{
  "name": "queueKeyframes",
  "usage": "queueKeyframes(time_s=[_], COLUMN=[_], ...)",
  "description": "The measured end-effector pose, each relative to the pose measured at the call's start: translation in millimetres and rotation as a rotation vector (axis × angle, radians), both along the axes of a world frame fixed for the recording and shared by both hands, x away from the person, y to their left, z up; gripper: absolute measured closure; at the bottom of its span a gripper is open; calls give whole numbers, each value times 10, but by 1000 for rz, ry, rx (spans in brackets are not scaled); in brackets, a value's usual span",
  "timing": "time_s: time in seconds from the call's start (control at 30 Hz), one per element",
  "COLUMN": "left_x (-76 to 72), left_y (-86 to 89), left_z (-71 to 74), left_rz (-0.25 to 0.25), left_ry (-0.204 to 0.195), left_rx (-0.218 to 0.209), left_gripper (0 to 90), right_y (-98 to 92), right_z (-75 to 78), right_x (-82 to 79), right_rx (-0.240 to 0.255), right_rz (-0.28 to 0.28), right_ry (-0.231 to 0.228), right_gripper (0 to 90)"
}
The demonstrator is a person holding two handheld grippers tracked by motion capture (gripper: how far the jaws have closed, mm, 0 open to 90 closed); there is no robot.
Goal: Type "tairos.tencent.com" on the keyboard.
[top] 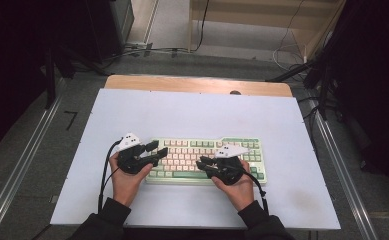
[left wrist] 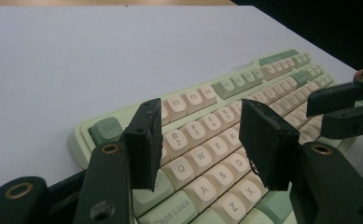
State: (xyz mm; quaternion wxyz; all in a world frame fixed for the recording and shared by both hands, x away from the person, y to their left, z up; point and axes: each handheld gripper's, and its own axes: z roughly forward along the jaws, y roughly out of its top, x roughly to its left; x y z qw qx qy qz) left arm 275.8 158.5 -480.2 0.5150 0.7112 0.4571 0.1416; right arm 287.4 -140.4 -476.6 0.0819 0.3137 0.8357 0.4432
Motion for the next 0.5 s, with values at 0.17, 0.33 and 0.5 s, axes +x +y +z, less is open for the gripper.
queueKeyframes(time_s=[0.17, 0.33, 0.5], left_x=[1, 0, -2], left_y=[-1, -3, -6], left_z=[-2, -2, -2], left_rz=[1, -1, -3], left_ry=[1, 0, 1], left_rx=[0, -1, 0], left_gripper=[506, 506, 506], right_y=[-87, -182, -242], right_z=[47, 56, 60], right_x=[10, 39, 46], right_rx=[29, 38, 38], right_rz=[-52, -93, -109], right_ry=[-19, -22, -20], right_gripper=[480, 426, 424])
